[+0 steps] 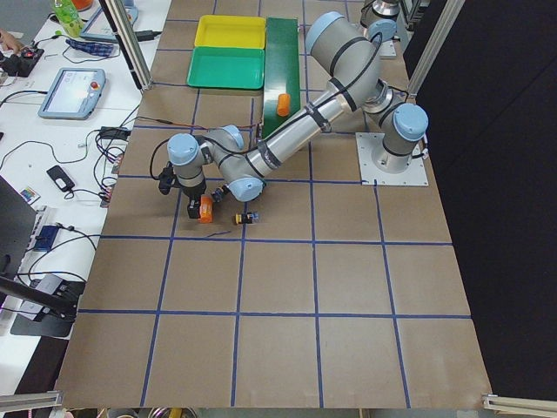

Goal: Sort buttons by color to trays

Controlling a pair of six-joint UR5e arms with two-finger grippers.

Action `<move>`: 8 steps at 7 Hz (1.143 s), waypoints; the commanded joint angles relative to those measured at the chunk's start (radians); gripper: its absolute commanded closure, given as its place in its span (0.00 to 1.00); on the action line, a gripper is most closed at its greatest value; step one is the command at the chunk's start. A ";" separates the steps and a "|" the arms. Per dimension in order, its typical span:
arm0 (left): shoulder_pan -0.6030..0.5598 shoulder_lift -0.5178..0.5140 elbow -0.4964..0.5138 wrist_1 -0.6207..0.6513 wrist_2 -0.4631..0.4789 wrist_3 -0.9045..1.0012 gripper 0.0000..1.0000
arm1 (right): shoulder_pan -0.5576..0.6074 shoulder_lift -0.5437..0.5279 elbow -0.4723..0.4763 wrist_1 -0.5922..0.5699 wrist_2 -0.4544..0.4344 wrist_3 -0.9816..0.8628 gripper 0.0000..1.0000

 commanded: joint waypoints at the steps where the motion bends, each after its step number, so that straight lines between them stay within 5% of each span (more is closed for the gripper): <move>1: -0.001 -0.012 -0.002 0.000 0.002 -0.002 0.00 | 0.001 -0.001 0.000 0.001 0.000 0.000 0.00; 6: -0.001 -0.030 -0.014 0.000 0.045 -0.001 0.00 | 0.000 0.000 0.000 0.001 0.000 0.000 0.00; 7: 0.001 -0.030 -0.019 0.000 0.043 0.001 0.07 | 0.001 0.000 0.000 0.001 0.002 0.000 0.00; 8: -0.001 -0.029 -0.002 -0.005 0.046 -0.002 0.88 | 0.002 0.000 0.002 0.001 0.002 0.000 0.00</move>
